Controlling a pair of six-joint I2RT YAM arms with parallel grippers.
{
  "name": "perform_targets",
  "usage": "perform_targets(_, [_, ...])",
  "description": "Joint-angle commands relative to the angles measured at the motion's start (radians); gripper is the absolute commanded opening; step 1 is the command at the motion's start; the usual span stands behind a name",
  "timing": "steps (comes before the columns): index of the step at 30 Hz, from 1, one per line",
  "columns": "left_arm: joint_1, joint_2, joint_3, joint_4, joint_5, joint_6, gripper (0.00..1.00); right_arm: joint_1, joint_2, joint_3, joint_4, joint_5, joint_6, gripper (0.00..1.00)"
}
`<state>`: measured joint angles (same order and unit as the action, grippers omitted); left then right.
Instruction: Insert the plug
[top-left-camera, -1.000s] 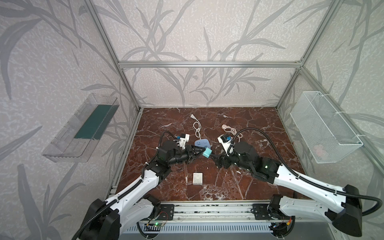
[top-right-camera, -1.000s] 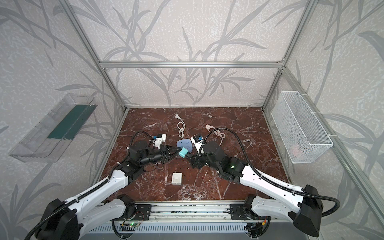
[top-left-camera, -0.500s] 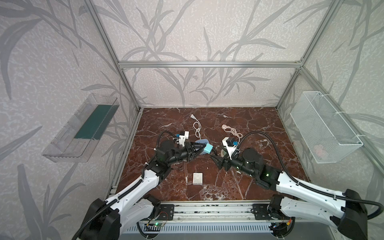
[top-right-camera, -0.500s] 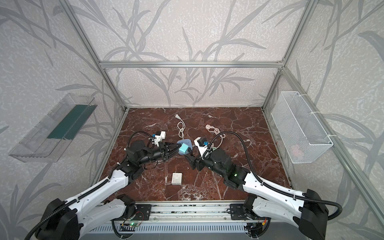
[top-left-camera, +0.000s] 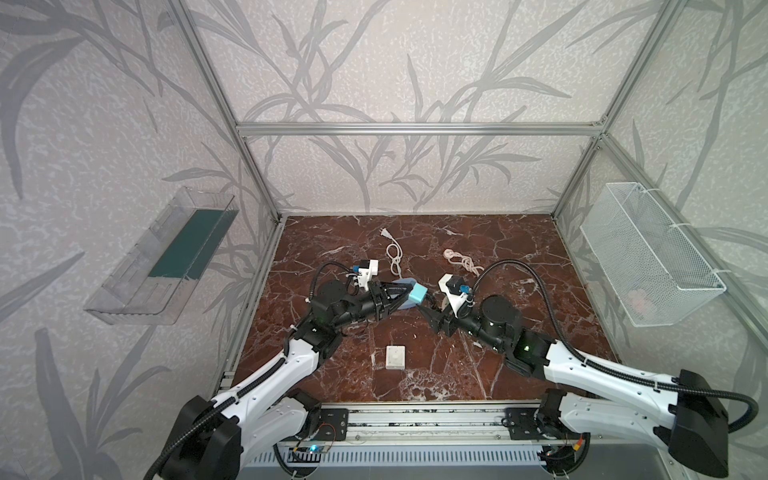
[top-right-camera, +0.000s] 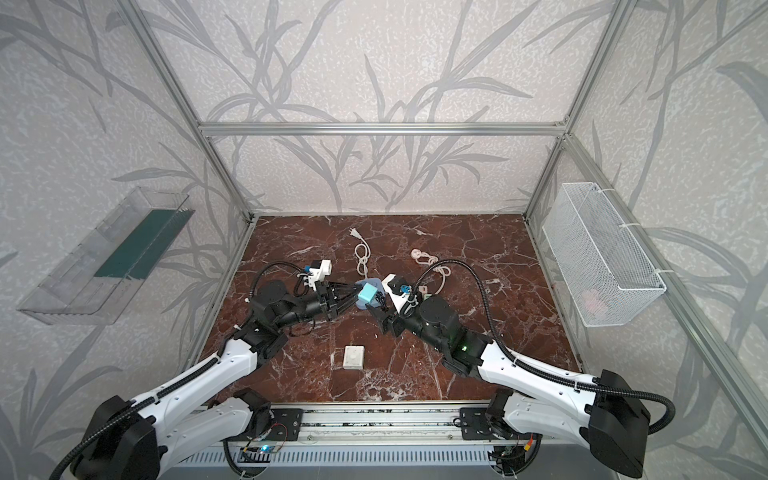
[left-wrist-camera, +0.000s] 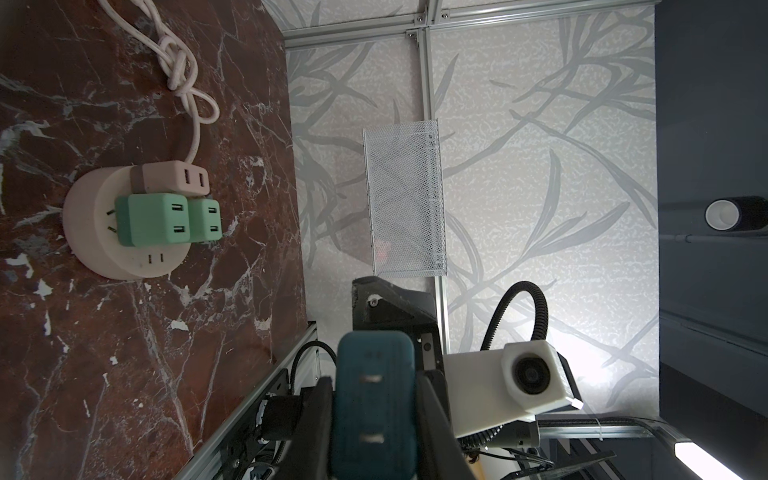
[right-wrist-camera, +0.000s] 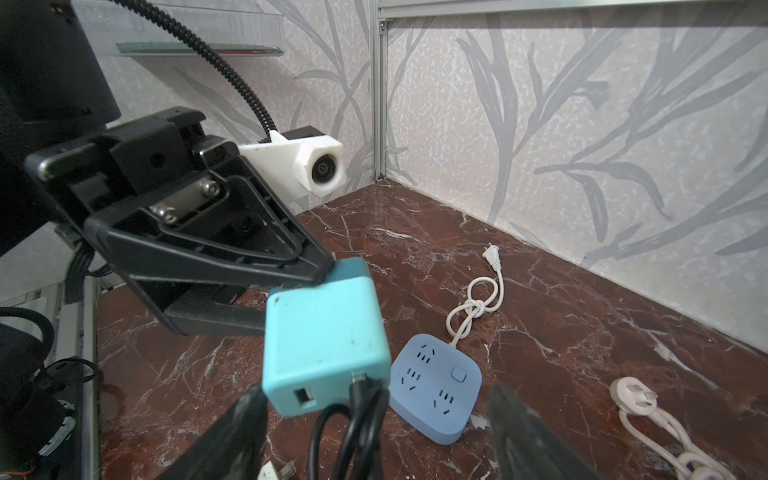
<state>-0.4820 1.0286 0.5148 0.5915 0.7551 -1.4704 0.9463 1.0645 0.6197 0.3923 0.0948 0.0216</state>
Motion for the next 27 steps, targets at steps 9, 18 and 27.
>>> perform_targets(9, [0.002,0.035,-0.038,0.231,0.045,-0.126,0.0,0.002,-0.007,0.025,0.115,-0.081,-0.033,0.8])
perform_targets(18, [0.004,0.063,-0.042,0.36,0.045,-0.212,0.0,0.002,-0.004,0.04,0.146,-0.088,-0.06,0.76])
perform_targets(27, [0.002,0.074,-0.045,0.386,0.055,-0.234,0.0,0.001,0.021,0.062,0.174,-0.086,-0.083,0.68])
